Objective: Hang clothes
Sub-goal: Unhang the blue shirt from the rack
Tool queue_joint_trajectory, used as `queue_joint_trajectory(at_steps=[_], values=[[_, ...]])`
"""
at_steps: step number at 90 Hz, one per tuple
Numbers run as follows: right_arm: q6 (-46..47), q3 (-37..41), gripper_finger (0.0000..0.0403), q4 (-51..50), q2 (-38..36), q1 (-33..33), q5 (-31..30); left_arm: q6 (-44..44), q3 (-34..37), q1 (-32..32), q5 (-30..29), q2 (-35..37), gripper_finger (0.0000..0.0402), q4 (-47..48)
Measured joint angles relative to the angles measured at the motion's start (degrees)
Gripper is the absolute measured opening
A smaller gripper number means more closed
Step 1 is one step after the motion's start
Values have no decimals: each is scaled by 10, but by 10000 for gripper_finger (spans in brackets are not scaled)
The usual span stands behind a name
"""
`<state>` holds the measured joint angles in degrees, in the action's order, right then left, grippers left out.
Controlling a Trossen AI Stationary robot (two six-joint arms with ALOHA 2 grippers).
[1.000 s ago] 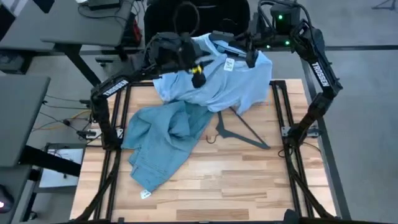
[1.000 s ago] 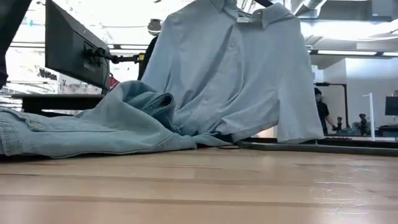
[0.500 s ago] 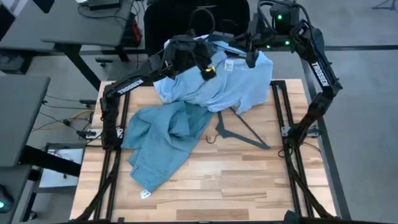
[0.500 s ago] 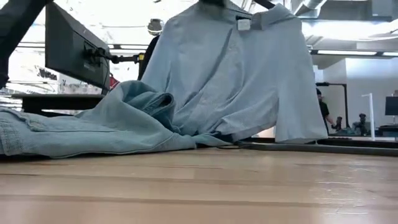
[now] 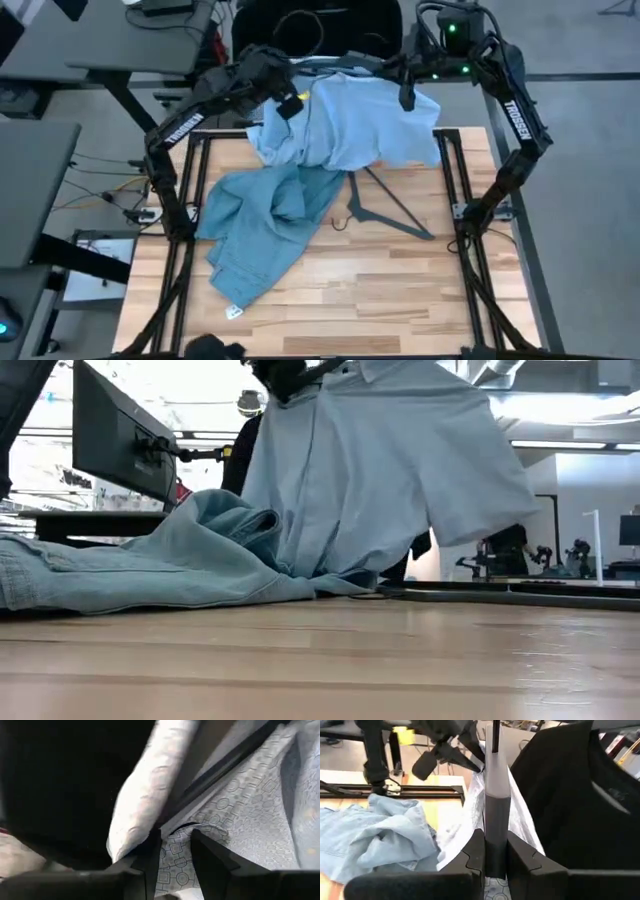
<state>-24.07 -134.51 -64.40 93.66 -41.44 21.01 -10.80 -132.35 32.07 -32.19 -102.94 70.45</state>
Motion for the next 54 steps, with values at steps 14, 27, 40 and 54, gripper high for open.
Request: queue_joint_trajectory(at_steps=[14, 27, 40, 54], values=[[7, 1, 29, 0, -6, -1, 11, 21, 0, 39, 130, 1, 93, 13], [7, 1, 29, 0, -11, -2, 24, -33, 0, 48, 157, -1, 93, 15], [16, 1, 29, 8, -13, -3, 47, -86, 1, 76, 159, 21, 93, 7], [20, 0, 29, 9, -25, -5, 59, -114, 1, 97, 198, 75, 93, -20]])
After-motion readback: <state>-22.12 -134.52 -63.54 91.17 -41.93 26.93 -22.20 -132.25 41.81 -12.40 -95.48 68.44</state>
